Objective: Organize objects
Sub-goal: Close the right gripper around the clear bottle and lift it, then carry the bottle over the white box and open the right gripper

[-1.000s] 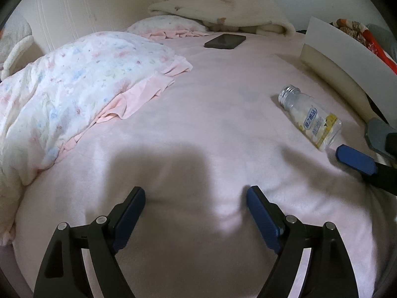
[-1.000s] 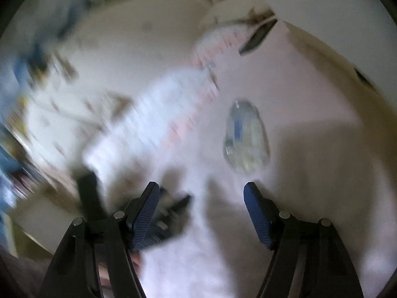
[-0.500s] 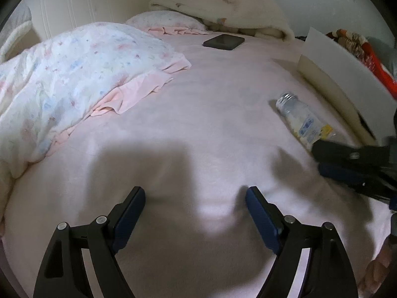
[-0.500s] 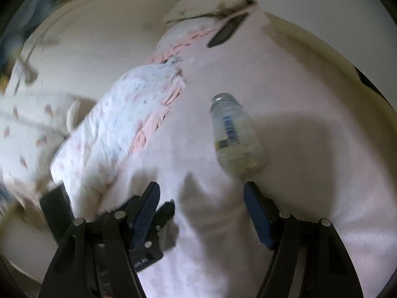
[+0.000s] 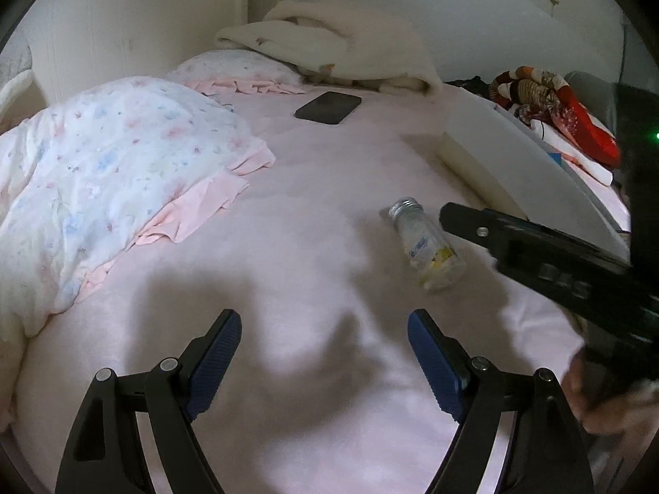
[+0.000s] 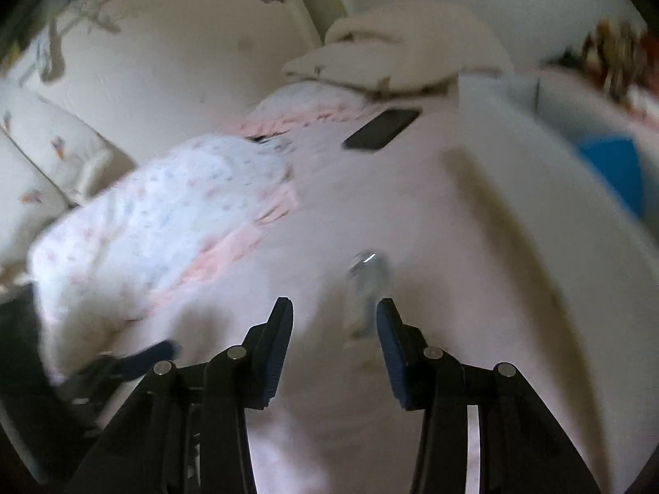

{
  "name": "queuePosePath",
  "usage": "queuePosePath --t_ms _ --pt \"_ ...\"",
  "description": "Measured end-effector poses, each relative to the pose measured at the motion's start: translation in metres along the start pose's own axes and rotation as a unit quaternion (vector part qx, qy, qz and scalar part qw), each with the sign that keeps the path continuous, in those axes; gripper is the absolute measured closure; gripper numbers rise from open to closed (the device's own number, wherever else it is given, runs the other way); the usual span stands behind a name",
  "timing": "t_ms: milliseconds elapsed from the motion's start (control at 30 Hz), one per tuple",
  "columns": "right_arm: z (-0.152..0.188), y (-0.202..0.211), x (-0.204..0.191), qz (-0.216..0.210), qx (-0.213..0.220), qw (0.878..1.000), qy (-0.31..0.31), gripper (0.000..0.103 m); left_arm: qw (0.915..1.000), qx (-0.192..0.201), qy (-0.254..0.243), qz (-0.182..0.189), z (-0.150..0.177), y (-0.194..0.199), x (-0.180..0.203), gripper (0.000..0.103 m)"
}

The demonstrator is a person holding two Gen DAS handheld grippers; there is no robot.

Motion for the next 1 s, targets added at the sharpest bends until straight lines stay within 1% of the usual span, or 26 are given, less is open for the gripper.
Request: queuePosePath --t_ms 33,100,133,200,233,267,300,333,433,467,533,633,700,800,867,933,1000 --pt "-0.003 -0.005 0.001 0.007 -0.004 1.0 0.007 0.057 1.0 0.0 0.001 0.0 -0.001 0.0 -0.001 0.021" --pt "-0.006 -0.017 0.002 0.008 -0.012 1.0 0.013 0.056 1.0 -0.001 0.003 -0.003 -0.002 0.001 -0.003 0.021" --pt "-0.007 -0.027 0.004 0.009 -0.022 1.0 0.013 0.056 1.0 -0.001 0.005 -0.004 -0.002 0.001 -0.004 0.021" --pt "-0.003 -0.047 0.006 0.014 -0.056 0.998 -0.003 0.056 1.0 -0.002 0.008 -0.003 -0.002 0.002 -0.005 0.022" --pt "0.001 -0.057 0.008 0.009 -0.079 0.997 -0.017 0.059 1.0 -0.001 0.009 0.0 -0.002 0.003 -0.006 0.021" --pt "0.005 -0.063 0.009 -0.005 -0.091 0.995 -0.029 0.065 1.0 -0.001 0.009 0.001 -0.002 0.004 -0.006 0.021" --pt "0.005 -0.059 0.01 -0.001 -0.081 0.996 -0.026 0.067 1.0 0.0 0.007 0.003 -0.003 0.005 -0.006 0.021" --pt "0.005 -0.055 0.008 -0.002 -0.078 0.997 -0.016 0.067 1.0 0.002 0.003 0.003 -0.004 0.005 -0.005 0.021" --pt "0.001 -0.047 -0.002 -0.031 -0.09 0.995 0.004 0.067 0.9999 0.009 -0.007 -0.001 -0.009 0.008 0.0 0.021" --pt "0.001 -0.044 -0.005 -0.037 -0.084 0.996 0.009 0.067 0.9999 0.015 -0.008 0.0 -0.012 0.01 0.001 0.025" --pt "-0.005 -0.03 -0.008 -0.03 -0.057 0.998 0.02 0.067 0.9998 0.019 -0.001 0.001 -0.016 0.013 0.002 0.025" --pt "-0.01 -0.013 -0.004 -0.034 -0.031 0.999 0.01 0.067 0.9996 0.025 0.005 0.007 -0.024 0.019 0.006 0.025" --pt "-0.016 0.002 -0.001 -0.035 -0.01 0.999 0.005 0.067 0.9994 0.035 0.0 0.009 -0.03 0.025 0.014 0.025" --pt "-0.027 0.024 0.004 -0.032 0.02 0.999 -0.003 0.067 0.999 0.038 -0.019 0.012 -0.039 0.034 0.028 0.025" --pt "-0.035 0.039 0.011 -0.031 0.043 0.998 -0.017 0.067 0.998 0.048 -0.036 0.019 -0.046 0.043 0.042 0.025" --pt "-0.043 0.056 0.021 -0.027 0.071 0.996 -0.035 0.067 0.9963 0.061 -0.054 0.026 -0.053 0.053 0.056 0.025" --pt "-0.05 0.074 0.031 -0.017 0.107 0.992 -0.06 0.067 0.9932 0.074 -0.079 0.042 -0.059 0.062 0.074 0.025"
Point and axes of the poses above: each gripper's, at about its wrist camera, not at the fingertips, and y roughly against the way its jaws point, x to its right, z to its underside, the point moved 2 cm from there along -y, roughly the way its jaws point, and after that the axes turned 7 degrees about z, right-handed, at the moved point
